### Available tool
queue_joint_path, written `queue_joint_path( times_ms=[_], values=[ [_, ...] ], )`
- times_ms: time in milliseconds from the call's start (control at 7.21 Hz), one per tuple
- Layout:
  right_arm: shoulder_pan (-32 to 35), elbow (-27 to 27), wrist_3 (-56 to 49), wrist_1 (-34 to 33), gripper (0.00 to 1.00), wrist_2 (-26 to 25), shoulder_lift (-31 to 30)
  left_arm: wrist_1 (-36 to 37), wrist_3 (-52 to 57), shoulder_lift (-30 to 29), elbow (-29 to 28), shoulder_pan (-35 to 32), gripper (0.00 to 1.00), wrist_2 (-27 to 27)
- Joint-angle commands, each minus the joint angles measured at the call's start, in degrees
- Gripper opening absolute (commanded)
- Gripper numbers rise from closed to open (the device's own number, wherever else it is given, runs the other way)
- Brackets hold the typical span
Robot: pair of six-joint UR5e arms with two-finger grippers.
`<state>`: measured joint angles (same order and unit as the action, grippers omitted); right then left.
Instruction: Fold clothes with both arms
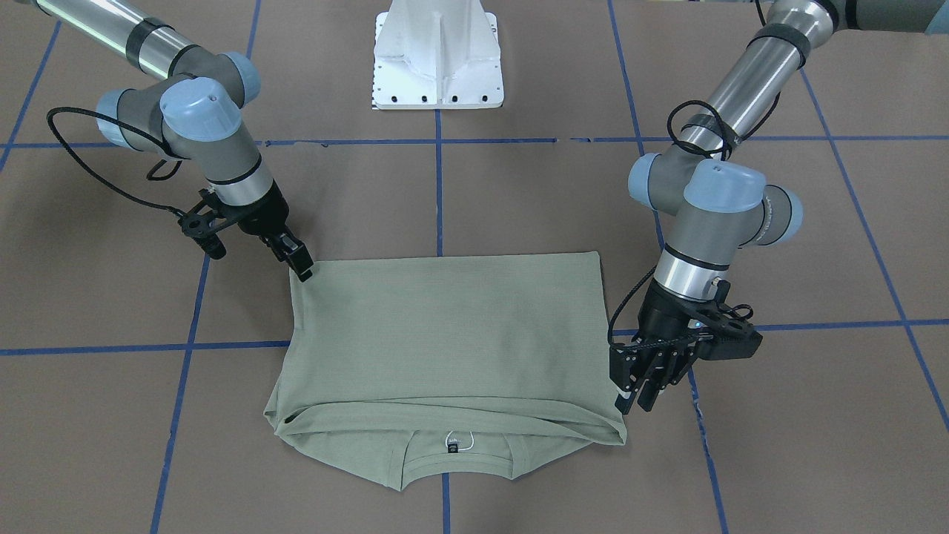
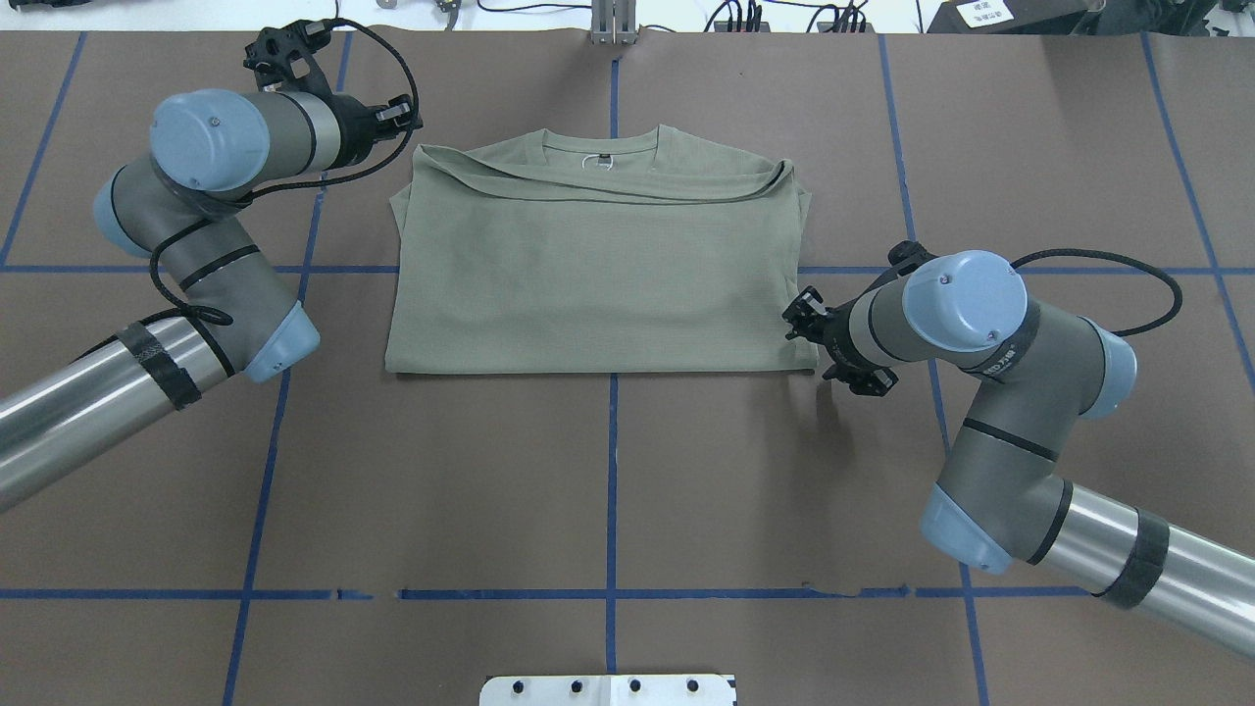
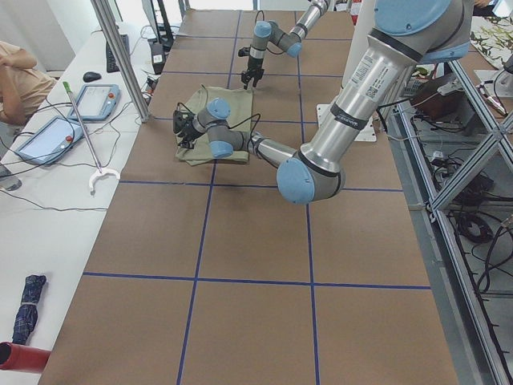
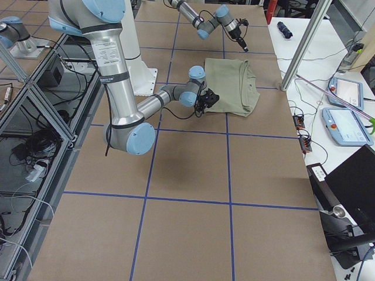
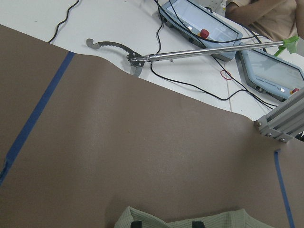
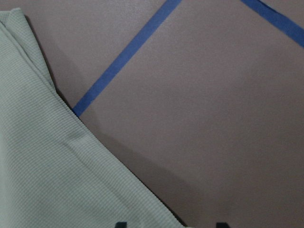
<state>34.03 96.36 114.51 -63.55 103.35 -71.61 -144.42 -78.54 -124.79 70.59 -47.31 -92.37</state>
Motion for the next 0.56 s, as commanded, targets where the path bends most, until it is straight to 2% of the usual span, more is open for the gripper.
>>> queue_joint_path(
  times_ms=[0, 139, 278, 416],
  values=[
    [-0.10, -0.38, 0.01, 0.00, 0.62, -0.17, -0.02, 0.28, -0.03, -0.01, 0.51, -0.07, 0.46, 0.00],
    [-0.19, -1.08, 0.01, 0.00, 0.45, -0.17, -0.02, 0.28, -0.03, -0.01, 0.51, -0.07, 0.46, 0.00],
    [-0.19, -0.92, 0.01, 0.00, 0.08, 0.01, 0.33, 0.37, -0.03, -0.01, 0.51, -0.07, 0.46, 0.09],
    [-0.10, -0.57, -0.43, 0.00, 0.00, 0.10, 0.33, 0.46, -0.03, -0.01, 0.51, -0.07, 0.46, 0.09]
  ],
)
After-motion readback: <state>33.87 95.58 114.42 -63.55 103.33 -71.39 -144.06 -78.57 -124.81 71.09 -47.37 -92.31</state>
